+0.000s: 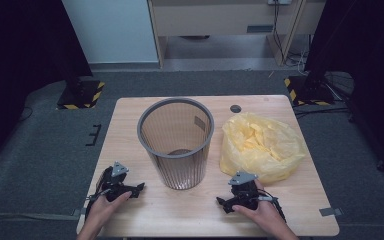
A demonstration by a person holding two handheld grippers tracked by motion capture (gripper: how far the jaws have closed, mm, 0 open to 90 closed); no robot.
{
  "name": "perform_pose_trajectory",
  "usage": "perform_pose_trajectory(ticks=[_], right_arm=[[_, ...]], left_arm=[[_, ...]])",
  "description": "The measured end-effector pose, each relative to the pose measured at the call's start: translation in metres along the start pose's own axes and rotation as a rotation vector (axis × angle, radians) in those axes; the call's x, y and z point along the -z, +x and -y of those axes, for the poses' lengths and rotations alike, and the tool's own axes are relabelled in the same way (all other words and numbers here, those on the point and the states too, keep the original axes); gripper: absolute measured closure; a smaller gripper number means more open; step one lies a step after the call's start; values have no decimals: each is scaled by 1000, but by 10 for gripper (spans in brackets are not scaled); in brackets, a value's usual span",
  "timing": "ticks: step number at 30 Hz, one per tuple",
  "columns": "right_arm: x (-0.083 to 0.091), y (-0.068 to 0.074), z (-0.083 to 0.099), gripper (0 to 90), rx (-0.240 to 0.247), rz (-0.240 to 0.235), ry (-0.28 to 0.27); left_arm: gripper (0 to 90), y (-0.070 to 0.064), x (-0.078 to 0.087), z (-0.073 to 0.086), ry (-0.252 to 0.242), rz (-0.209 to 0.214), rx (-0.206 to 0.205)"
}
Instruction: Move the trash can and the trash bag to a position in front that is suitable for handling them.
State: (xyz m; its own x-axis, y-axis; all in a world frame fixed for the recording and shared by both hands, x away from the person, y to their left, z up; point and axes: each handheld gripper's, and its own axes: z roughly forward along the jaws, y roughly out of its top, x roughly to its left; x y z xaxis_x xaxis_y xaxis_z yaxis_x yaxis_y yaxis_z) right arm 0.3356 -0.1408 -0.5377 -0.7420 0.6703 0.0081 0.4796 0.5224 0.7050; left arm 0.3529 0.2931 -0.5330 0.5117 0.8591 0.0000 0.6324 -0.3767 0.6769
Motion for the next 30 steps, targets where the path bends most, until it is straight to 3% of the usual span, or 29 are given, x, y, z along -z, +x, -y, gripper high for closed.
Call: perform_pose_trajectory(ticks=[7, 17, 23, 30], right_arm=[[0, 0, 0, 3, -2, 1, 0], [1, -2, 1, 3, -11, 5, 2], [1, -2, 1, 3, -11, 7, 0], [1, -2, 1, 3, -11, 8, 0]], left_arm=[[21, -4, 2, -5, -6, 14, 12], [23, -15, 12, -17, -92, 46, 14], [23, -18, 18, -24, -171, 71, 55], [29, -27, 22, -33, -239, 102, 67]])
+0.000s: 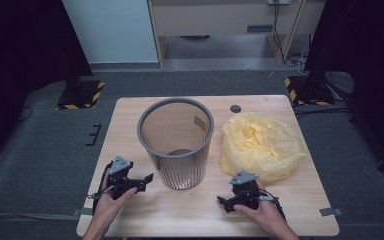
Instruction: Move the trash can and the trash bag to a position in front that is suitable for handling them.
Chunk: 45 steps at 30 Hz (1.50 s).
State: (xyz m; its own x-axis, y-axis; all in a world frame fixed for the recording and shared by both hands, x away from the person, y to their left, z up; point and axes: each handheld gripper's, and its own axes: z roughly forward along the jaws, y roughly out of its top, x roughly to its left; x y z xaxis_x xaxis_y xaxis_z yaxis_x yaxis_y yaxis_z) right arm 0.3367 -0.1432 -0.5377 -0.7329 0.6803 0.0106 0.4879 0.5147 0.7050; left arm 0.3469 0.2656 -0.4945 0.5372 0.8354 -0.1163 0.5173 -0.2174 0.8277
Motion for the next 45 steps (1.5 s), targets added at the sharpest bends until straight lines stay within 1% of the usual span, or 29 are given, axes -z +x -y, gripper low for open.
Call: perform_pose_trajectory(ticks=[1, 2, 3, 5, 8, 9, 12, 15, 17, 22, 25, 29, 34, 38, 39, 41, 42, 43, 45], right_arm=[[0, 0, 0, 3, 0, 0, 0], [0, 0, 0, 3, 0, 0, 0], [0, 0, 0, 3, -2, 1, 0], [0, 0, 0, 3, -2, 1, 1], [0, 0, 0, 3, -2, 0, 0], [0, 0, 0, 2, -2, 0, 0], [-1, -1, -1, 2, 2, -1, 0], [-1, -1, -1, 3, 2, -2, 0], [-1, -1, -1, 3, 1, -1, 0], [0, -1, 0, 3, 1, 0, 0], [0, -1, 1, 3, -3, 4, -2], [4, -2, 4, 3, -12, 13, -1], [8, -3, 8, 3, -24, 27, -1], [12, -3, 12, 10, -30, 32, -3], [13, -2, 13, 20, -33, 28, -3], [16, 1, 12, 57, -9, 13, -7], [18, 3, 11, 49, 3, 9, -21], [20, 5, 9, 44, 0, 4, -39], [25, 9, 5, 51, -8, -20, -52]], left_arm=[[32, -1, 0, -1, -11, 6, 3], [34, -1, 0, -1, -11, 6, 3], [38, -2, 1, -4, -39, 16, 14], [41, -4, 0, -7, -66, 35, 25], [57, -6, 0, -9, -73, 46, 16], [63, -6, 0, -8, -72, 52, 19], [62, -7, -1, -9, -72, 47, 15], [61, -9, -3, -10, -75, 50, 18], [59, -12, -4, -11, -75, 57, 9], [37, -21, -11, -14, -64, 56, -7], [38, -24, -16, -17, -64, 54, -8], [38, -27, -21, -20, -65, 68, -23], [38, -31, -32, -25, -61, 94, -27], [39, -32, -37, -28, -55, 108, -29], [39, -34, -40, -29, -51, 119, -30], [39, -33, -41, -30, -43, 125, -36], [42, -33, -42, -29, -36, 124, -40], [49, -31, -42, -28, -25, 122, -41], [48, -27, -43, -24, 4, 112, -36]])
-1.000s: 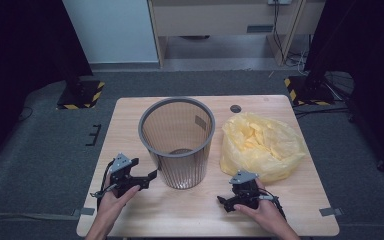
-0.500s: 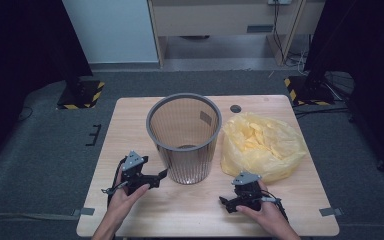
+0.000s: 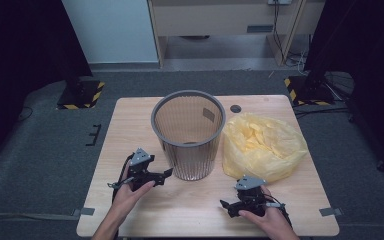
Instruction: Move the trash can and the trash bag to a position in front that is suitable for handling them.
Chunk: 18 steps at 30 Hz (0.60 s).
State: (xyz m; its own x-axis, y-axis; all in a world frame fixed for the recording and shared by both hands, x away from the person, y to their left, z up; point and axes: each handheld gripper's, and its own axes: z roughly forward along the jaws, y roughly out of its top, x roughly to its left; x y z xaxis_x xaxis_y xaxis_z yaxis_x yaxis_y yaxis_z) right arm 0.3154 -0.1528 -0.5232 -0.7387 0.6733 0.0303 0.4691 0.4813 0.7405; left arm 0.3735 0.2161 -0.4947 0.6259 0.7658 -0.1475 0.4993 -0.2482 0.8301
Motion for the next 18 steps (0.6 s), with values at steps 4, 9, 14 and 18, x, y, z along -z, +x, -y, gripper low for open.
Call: perform_pose_trajectory(ticks=[4, 9, 14, 18], right_arm=[[6, 4, -5, 55, 17, -14, 19], [16, 4, -16, 50, 22, -15, 20], [29, -3, -34, 37, 29, -12, 11], [42, -13, -50, 33, 15, -20, -13]], left_arm=[[46, 9, 2, 7, 56, -39, 14], [46, 18, 1, 14, 111, -86, 34], [45, 22, -3, 19, 152, -106, 35], [44, 22, -5, 21, 183, -119, 20]])
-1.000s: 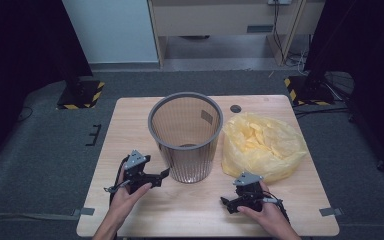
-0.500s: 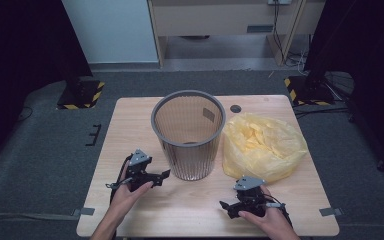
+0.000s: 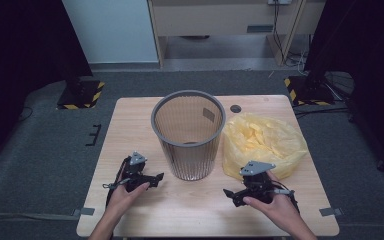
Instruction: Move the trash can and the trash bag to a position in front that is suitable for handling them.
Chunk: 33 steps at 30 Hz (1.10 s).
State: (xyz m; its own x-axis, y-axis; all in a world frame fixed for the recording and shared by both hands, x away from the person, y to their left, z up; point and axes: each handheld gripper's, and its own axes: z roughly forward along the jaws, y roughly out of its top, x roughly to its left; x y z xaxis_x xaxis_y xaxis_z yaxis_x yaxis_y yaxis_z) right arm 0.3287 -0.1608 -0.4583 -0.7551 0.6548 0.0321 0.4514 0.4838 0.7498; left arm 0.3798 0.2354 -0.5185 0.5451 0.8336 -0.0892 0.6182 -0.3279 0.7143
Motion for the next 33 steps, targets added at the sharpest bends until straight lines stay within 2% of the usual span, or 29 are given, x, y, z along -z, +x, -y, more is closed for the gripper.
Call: perform_pose_trajectory(ticks=[3, 7, 11, 13, 18, 22, 28, 33], right_arm=[[7, -9, -9, 36, -25, -3, -7], [17, -23, -21, 62, -73, 19, -28], [25, -41, -36, 91, -85, 58, -31], [26, -45, -38, 98, -87, 69, -32], [33, -76, -52, 120, -135, 119, -21], [34, -101, -57, 133, -169, 159, -6], [30, -130, -57, 212, -208, 195, 5], [25, -153, -53, 222, -253, 223, 26]], left_arm=[[40, 1, -1, 2, 16, -18, -1], [38, 4, -3, 5, 32, -43, -4], [39, 7, -2, 10, 47, -50, -5], [39, 7, -2, 11, 52, -52, -5], [38, 5, 0, 16, 53, -58, -19], [32, 4, 0, 20, 45, -67, -57], [7, 3, -1, 22, 30, -63, -60], [0, 3, -1, 22, 31, -60, -65]])
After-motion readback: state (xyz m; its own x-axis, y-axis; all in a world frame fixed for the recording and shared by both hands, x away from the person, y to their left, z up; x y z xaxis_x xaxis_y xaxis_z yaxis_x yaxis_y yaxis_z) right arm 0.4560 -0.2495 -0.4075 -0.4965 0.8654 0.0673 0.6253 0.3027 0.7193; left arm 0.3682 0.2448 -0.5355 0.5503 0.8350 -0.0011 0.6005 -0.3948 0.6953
